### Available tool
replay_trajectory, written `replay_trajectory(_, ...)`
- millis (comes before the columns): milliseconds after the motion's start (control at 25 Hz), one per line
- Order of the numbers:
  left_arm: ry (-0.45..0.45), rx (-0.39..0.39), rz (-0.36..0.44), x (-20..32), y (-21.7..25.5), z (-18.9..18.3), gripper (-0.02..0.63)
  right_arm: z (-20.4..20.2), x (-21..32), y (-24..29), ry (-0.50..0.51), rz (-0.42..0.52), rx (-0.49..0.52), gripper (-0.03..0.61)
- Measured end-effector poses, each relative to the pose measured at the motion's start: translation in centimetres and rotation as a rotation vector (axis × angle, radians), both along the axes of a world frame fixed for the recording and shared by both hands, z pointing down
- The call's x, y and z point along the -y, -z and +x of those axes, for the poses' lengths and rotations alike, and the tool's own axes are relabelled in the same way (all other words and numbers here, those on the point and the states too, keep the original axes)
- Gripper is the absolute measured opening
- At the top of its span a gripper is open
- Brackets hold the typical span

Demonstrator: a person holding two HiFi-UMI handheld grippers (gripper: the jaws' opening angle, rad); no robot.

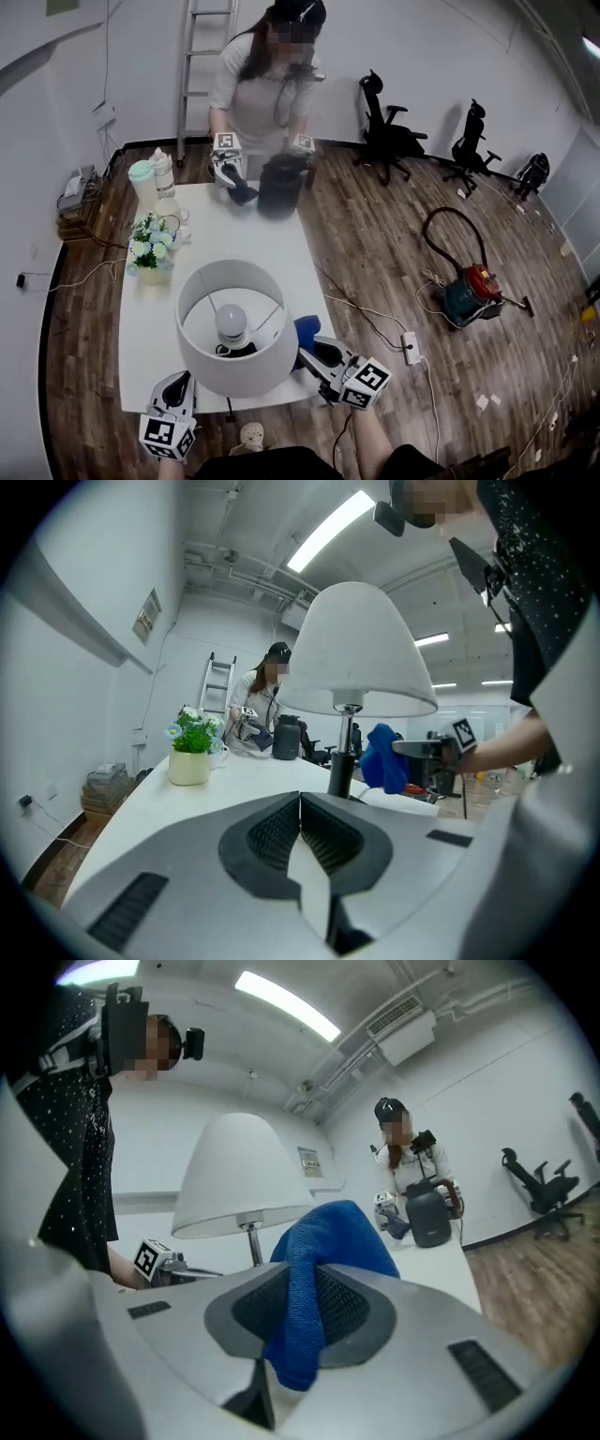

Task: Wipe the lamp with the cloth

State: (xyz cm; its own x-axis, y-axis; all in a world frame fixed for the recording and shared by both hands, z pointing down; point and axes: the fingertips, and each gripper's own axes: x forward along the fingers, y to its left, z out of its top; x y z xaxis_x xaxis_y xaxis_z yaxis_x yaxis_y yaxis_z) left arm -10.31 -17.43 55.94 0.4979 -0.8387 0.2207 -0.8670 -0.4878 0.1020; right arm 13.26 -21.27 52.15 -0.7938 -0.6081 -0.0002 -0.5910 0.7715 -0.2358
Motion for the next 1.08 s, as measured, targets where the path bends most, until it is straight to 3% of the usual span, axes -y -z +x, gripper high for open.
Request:
replay_trajectory(200,-0.006,0.009,0.027,-0.9,0.6,0.2,0.012,1.8,-4.7,-0.9,-0.178,-0.004,-0.002,0.075)
replay_trajectory(440,0.002,-0.001,0.053,-1.7,0.8,0.0,0.012,2.8,-5.7,0.3,-0.245,0.045,-0.016,0.075)
replay_trajectory(1080,0.039,-0.019,0.053,-1.6,1.0,-0.3,0.011,2.4,-7.1,0.8,-0.22,0.056,-0.086,0.075)
